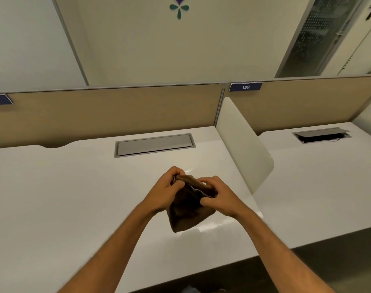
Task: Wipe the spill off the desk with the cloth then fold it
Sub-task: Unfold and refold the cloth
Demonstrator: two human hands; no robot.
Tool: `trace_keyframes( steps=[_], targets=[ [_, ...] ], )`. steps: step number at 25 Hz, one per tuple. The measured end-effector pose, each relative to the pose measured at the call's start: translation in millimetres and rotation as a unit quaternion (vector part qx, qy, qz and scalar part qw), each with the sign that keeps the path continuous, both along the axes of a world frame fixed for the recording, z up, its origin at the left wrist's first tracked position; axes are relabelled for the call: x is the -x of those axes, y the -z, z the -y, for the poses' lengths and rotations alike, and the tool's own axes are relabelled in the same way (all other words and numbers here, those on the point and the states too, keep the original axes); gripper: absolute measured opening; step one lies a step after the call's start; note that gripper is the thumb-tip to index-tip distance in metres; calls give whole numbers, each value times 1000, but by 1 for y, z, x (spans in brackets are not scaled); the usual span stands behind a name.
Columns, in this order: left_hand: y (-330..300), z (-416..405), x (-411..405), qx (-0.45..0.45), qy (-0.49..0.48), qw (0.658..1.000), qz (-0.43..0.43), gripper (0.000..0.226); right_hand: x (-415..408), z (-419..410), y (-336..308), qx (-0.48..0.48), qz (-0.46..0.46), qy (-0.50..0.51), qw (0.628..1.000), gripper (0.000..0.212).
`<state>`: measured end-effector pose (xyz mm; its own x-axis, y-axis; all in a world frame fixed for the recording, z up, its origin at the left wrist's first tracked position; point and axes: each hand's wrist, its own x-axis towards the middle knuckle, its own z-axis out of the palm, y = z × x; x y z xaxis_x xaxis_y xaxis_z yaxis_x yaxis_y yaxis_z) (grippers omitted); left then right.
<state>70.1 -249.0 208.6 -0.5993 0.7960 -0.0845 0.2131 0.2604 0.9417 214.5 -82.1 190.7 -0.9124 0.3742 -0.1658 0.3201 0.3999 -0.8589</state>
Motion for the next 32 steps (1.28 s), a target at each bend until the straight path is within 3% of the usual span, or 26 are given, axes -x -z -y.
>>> trace_keyframes(
  steps=[4, 10, 15, 21, 25, 27, 29, 32],
  targets=[
    [-8, 0, 2, -18, 5, 1000, -12, 23, 15, 6, -4, -29, -45, 31, 998, 4],
    [-16, 1, 8, -70, -45, 996, 15, 32, 16, -13, -24, 12, -71, -2, 997, 20],
    [-26, -13, 6, -109, -71, 991, 36, 45, 20, -41, -42, 4, -85, -1, 996, 20],
    [-25, -41, -24, -89, -126, 988, -19, 47, 6, -57, -53, 83, -74, -7, 994, 18],
    [-30, -59, -43, -94, -109, 987, -69, 54, 8, -58, -60, 108, -21, -54, 992, 42],
    [-30, -69, -56, -91, -113, 983, -117, 56, 13, -53, -55, 88, -15, -47, 995, 33],
    [-26, -78, -65, -116, -170, 968, -141, 54, 17, -53, -50, 89, -33, -16, 995, 21],
    [-15, -78, -66, -121, -266, 946, -140, 45, 22, -58, -48, 120, -70, -6, 990, 27]
  ],
)
